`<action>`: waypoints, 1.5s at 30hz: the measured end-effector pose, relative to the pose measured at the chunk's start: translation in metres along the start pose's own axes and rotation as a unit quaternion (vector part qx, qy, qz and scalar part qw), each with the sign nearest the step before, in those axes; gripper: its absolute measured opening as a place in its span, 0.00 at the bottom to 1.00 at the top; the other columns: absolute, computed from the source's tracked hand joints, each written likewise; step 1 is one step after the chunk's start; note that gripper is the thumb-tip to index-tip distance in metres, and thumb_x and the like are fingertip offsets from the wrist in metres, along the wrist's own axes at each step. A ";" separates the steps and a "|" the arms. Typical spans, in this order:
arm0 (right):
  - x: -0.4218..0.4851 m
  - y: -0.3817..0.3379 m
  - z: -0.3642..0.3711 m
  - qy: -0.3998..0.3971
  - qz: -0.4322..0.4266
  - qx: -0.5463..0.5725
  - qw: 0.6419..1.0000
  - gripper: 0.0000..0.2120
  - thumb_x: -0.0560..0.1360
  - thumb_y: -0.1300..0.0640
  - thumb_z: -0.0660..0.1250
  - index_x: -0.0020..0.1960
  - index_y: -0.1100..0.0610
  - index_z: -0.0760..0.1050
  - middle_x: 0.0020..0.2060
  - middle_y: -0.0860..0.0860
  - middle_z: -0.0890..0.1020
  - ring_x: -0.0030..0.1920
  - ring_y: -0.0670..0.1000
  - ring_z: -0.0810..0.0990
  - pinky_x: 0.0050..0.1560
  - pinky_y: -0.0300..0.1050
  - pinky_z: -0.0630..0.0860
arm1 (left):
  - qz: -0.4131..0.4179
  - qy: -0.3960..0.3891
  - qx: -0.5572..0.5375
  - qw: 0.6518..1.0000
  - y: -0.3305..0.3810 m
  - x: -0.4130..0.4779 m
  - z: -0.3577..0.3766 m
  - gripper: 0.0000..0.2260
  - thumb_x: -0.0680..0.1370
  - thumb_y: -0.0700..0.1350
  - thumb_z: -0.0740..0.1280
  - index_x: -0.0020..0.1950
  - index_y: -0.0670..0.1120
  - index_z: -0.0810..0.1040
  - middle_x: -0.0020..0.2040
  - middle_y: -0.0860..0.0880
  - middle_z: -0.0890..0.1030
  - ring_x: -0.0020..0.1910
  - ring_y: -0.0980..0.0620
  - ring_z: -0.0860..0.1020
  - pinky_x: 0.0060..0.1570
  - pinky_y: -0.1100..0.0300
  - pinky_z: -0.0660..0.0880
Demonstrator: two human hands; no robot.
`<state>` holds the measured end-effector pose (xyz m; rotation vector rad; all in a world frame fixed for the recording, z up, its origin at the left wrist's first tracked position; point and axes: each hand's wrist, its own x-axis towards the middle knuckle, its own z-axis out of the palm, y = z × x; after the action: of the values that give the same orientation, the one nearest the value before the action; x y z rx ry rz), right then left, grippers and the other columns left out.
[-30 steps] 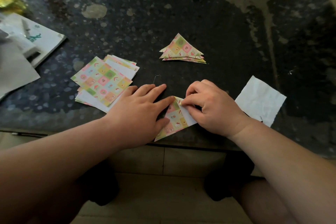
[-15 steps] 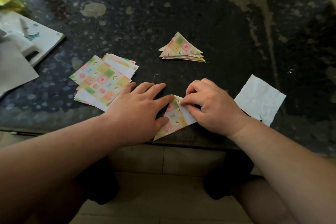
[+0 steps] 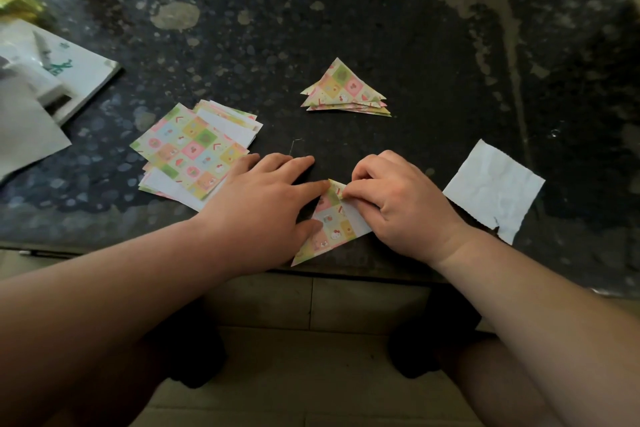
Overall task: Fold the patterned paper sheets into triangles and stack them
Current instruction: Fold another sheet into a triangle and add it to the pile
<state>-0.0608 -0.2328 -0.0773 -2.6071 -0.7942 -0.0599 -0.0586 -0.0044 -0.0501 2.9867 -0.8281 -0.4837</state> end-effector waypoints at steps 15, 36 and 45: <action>0.001 0.001 -0.002 -0.007 0.006 0.004 1.000 0.09 0.80 0.56 0.70 0.56 0.55 0.86 0.50 0.51 0.80 0.51 0.52 0.76 0.45 0.53 0.79 | 0.000 0.003 -0.001 1.000 0.000 -0.001 0.001 0.29 0.81 0.68 0.52 0.81 0.64 0.53 0.83 0.56 0.51 0.81 0.51 0.52 0.78 0.44 0.50; -0.006 0.000 -0.009 -0.047 0.015 0.015 0.999 0.14 0.80 0.48 0.65 0.57 0.52 0.87 0.55 0.48 0.79 0.55 0.49 0.74 0.50 0.53 0.78 | 0.007 0.011 0.016 1.000 0.003 -0.002 0.004 0.29 0.81 0.66 0.50 0.81 0.64 0.48 0.83 0.50 0.52 0.81 0.47 0.53 0.78 0.43 0.52; -0.007 -0.001 -0.009 -0.054 0.024 0.010 0.998 0.12 0.80 0.49 0.66 0.57 0.50 0.86 0.56 0.47 0.78 0.57 0.49 0.73 0.52 0.53 0.77 | -0.003 -0.005 0.024 1.000 0.008 -0.002 0.004 0.30 0.81 0.69 0.45 0.82 0.63 0.45 0.84 0.50 0.48 0.81 0.46 0.49 0.78 0.42 0.50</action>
<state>-0.0662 -0.2391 -0.0696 -2.6274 -0.7634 0.1043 -0.0658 -0.0098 -0.0529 3.0332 -0.8450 -0.4859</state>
